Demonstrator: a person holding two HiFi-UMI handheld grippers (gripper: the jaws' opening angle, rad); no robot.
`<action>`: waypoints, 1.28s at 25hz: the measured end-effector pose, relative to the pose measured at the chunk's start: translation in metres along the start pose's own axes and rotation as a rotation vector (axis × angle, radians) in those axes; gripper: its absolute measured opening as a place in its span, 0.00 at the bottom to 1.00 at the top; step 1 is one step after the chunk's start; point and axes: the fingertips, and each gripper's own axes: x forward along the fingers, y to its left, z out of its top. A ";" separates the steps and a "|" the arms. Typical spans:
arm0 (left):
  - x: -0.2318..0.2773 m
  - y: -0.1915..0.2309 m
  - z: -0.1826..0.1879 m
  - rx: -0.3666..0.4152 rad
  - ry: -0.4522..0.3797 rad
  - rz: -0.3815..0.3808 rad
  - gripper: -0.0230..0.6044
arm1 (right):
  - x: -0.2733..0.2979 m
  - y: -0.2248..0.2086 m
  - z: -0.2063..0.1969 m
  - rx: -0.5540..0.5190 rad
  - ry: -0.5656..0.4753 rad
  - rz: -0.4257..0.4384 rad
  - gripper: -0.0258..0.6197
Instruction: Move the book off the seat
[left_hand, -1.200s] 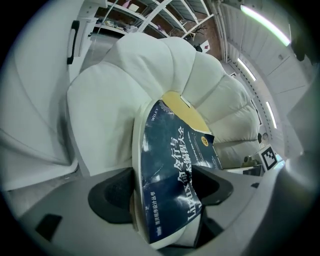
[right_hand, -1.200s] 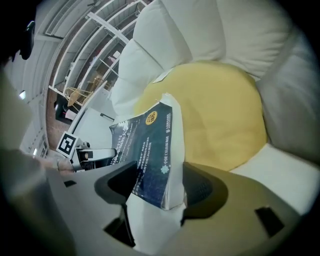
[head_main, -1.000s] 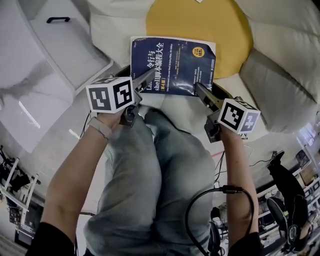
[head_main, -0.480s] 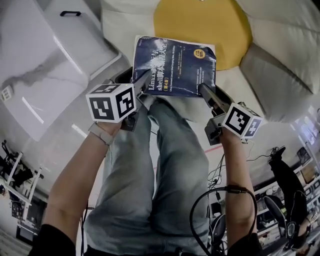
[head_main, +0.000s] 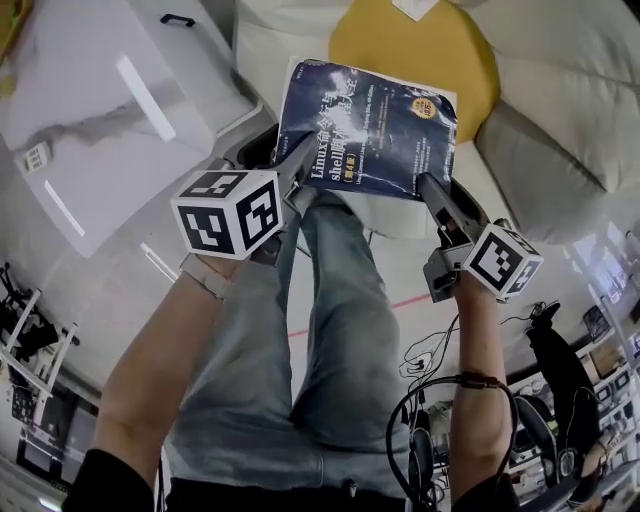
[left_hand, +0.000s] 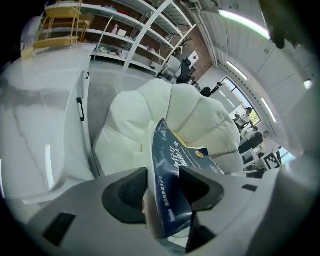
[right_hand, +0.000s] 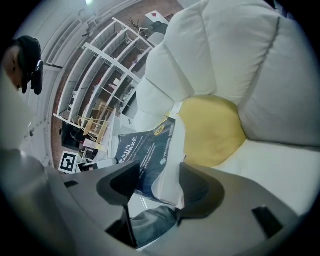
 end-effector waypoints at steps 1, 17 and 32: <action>-0.003 -0.001 0.003 -0.002 -0.014 -0.001 0.36 | -0.002 0.002 0.000 0.003 -0.003 0.005 0.44; 0.000 0.016 -0.021 -0.056 -0.353 -0.032 0.33 | 0.013 -0.009 -0.010 -0.254 -0.089 0.076 0.44; -0.008 0.018 -0.026 -0.161 -0.448 -0.015 0.31 | 0.017 -0.006 0.007 -0.339 -0.065 0.131 0.44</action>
